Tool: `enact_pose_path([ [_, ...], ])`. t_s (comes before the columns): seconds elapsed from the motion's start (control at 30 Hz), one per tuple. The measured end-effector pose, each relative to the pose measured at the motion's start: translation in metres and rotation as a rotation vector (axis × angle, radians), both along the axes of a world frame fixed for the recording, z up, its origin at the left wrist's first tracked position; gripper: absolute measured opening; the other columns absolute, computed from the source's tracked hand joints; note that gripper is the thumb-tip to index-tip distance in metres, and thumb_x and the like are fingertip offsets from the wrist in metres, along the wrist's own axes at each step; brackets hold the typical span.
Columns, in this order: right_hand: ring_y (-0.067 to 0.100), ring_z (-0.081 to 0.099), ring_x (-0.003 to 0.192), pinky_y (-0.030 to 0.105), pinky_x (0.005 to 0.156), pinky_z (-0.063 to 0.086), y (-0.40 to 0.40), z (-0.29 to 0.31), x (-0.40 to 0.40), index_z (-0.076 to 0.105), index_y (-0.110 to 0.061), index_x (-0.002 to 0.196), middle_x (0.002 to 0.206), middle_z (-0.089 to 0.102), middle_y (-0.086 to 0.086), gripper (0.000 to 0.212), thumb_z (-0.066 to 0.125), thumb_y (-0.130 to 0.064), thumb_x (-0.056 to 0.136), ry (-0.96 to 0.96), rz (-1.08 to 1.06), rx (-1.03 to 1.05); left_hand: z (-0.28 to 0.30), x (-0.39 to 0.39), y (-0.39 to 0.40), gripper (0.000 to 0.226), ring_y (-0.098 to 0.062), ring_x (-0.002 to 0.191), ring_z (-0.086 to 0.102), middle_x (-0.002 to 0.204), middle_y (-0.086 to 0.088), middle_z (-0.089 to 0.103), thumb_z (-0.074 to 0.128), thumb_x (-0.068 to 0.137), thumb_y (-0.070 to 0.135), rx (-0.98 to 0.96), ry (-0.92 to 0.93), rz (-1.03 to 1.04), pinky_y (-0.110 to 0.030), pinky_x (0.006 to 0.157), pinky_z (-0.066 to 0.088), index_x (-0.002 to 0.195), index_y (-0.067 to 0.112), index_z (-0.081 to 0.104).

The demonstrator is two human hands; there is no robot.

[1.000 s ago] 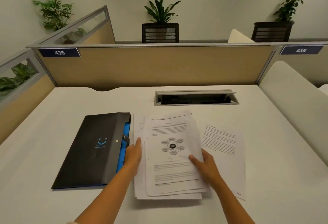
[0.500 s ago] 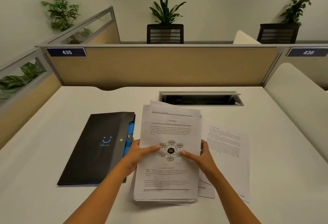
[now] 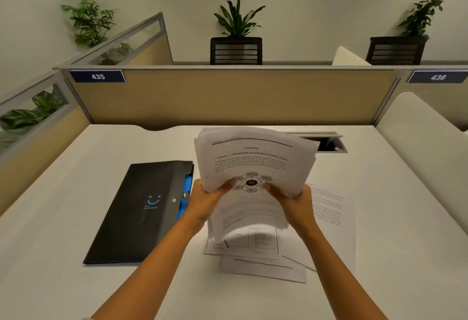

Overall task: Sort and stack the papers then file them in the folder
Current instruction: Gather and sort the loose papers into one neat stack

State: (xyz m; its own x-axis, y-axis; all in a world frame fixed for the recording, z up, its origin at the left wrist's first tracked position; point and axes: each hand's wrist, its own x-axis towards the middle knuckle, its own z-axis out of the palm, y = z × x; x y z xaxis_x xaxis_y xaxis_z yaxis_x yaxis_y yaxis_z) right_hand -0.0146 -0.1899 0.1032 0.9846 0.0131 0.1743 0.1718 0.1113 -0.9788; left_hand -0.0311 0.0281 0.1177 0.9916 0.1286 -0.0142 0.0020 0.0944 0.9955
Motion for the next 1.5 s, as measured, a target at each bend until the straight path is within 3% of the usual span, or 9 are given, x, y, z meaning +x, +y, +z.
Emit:
enact_pose_path([
  [0.17, 0.017, 0.072, 0.095, 0.027, 0.066, 0.061, -0.001, 0.012, 0.002, 0.069, -0.038, 0.107, 0.105, 0.074, -0.007, 0.042, 0.084, -0.025, 0.07, -0.063, 0.011, -0.032, 0.017, -0.002, 0.002, 0.035, -0.014, 0.099, 0.07, 0.106, 0.01, 0.074, 0.083, 0.072, 0.028, 0.038, -0.191, 0.009, -0.024, 0.07, 0.058, 0.098, 0.048, 0.071],
  [0.43, 0.012, 0.071, 0.096, 0.028, 0.068, 0.061, -0.004, -0.004, 0.001, 0.069, -0.049, 0.101, 0.104, 0.074, -0.013, 0.046, 0.087, -0.027, 0.065, -0.005, 0.052, -0.124, 0.002, 0.002, -0.004, 0.041, -0.014, 0.092, 0.072, 0.097, 0.008, 0.077, 0.087, 0.063, 0.026, 0.055, -0.128, 0.082, -0.025, 0.065, 0.059, 0.1, 0.023, 0.072],
  [0.53, 0.016, 0.071, 0.095, 0.025, 0.068, 0.061, -0.004, -0.009, 0.001, 0.068, -0.04, 0.107, 0.103, 0.074, -0.012, 0.05, 0.089, -0.026, 0.064, 0.015, 0.005, -0.118, -0.006, 0.005, -0.001, 0.05, -0.02, 0.095, 0.071, 0.099, 0.0, 0.076, 0.091, 0.06, 0.015, 0.077, -0.097, 0.075, -0.027, 0.069, 0.06, 0.106, 0.012, 0.072],
  [0.77, 0.022, 0.069, 0.105, 0.034, 0.074, 0.062, -0.012, -0.003, 0.003, 0.059, -0.023, 0.121, 0.114, 0.071, -0.002, 0.066, 0.088, -0.035, 0.062, -0.051, 0.019, -0.035, -0.002, 0.006, 0.005, 0.057, -0.019, 0.098, 0.071, 0.103, -0.001, 0.075, 0.088, 0.063, 0.025, 0.059, -0.166, 0.057, -0.027, 0.071, 0.059, 0.114, 0.013, 0.067],
  [1.0, 0.016, 0.073, 0.091, 0.026, 0.066, 0.061, 0.001, -0.008, 0.008, 0.068, -0.042, 0.102, 0.099, 0.075, -0.013, 0.039, 0.084, -0.036, 0.067, 0.025, -0.054, -0.108, -0.003, 0.01, -0.011, 0.038, -0.015, 0.089, 0.073, 0.095, 0.005, 0.078, 0.087, 0.066, 0.024, 0.031, -0.135, 0.137, -0.024, 0.066, 0.059, 0.101, 0.021, 0.074],
  [1.23, 0.009, 0.072, 0.087, 0.022, 0.061, 0.059, 0.007, 0.013, 0.007, 0.065, -0.037, 0.102, 0.092, 0.073, -0.014, 0.041, 0.085, -0.041, 0.067, -0.039, -0.148, -0.041, 0.015, 0.013, -0.011, 0.061, -0.022, 0.094, 0.071, 0.103, -0.005, 0.072, 0.088, 0.064, 0.04, 0.025, -0.206, 0.185, -0.032, 0.068, 0.062, 0.117, 0.018, 0.065],
  [1.3, 0.011, 0.071, 0.084, 0.021, 0.057, 0.057, 0.01, 0.023, 0.006, 0.062, -0.035, 0.097, 0.085, 0.071, -0.014, 0.035, 0.077, -0.05, 0.069, -0.075, -0.197, 0.021, 0.024, 0.015, -0.014, 0.064, -0.021, 0.091, 0.071, 0.103, 0.002, 0.07, 0.083, 0.066, 0.049, -0.012, -0.241, 0.199, -0.03, 0.064, 0.06, 0.119, 0.02, 0.062],
  [1.4, 0.011, 0.07, 0.076, 0.019, 0.054, 0.054, 0.014, 0.037, 0.008, 0.061, -0.033, 0.088, 0.077, 0.068, -0.01, 0.028, 0.066, -0.056, 0.073, -0.125, -0.245, 0.065, 0.033, 0.019, -0.018, 0.06, -0.013, 0.081, 0.07, 0.089, 0.017, 0.069, 0.066, 0.075, 0.054, -0.028, -0.281, 0.252, -0.021, 0.057, 0.055, 0.116, 0.01, 0.061],
  [1.5, 0.014, 0.069, 0.073, 0.018, 0.053, 0.053, 0.016, 0.044, 0.011, 0.062, -0.029, 0.084, 0.076, 0.067, -0.007, 0.031, 0.063, -0.057, 0.073, -0.141, -0.263, 0.029, 0.034, 0.024, -0.021, 0.039, -0.017, 0.078, 0.069, 0.081, 0.008, 0.068, 0.062, 0.079, 0.054, -0.015, -0.232, 0.288, -0.021, 0.056, 0.054, 0.103, 0.022, 0.063],
])
